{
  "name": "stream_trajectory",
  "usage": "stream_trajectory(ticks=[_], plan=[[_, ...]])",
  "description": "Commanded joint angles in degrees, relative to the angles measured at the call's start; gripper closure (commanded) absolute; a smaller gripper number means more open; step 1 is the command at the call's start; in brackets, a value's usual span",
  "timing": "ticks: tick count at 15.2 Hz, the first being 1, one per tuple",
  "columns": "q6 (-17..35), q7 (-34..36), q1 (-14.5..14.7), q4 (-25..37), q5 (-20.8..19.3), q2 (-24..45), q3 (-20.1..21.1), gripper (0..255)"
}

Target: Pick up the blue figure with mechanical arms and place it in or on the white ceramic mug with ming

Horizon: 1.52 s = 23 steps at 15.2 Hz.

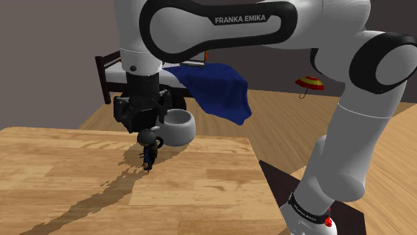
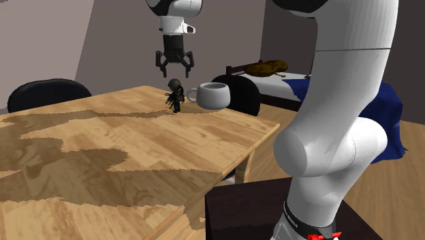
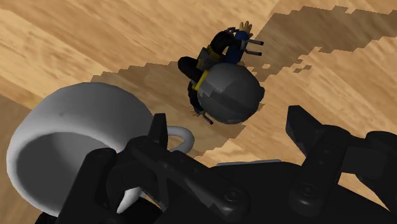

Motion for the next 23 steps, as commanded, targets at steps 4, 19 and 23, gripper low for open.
stream_trajectory(ticks=[4, 19, 23], plan=[[3.3, 0.7, 0.2, -2.1, -0.6, 1.4, 0.1, 0], [5.3, 0.8, 0.2, -3.9, -0.7, 1.5, 0.0, 255], [5.3, 0.8, 0.2, -3.9, -0.7, 1.5, 0.0, 255]])
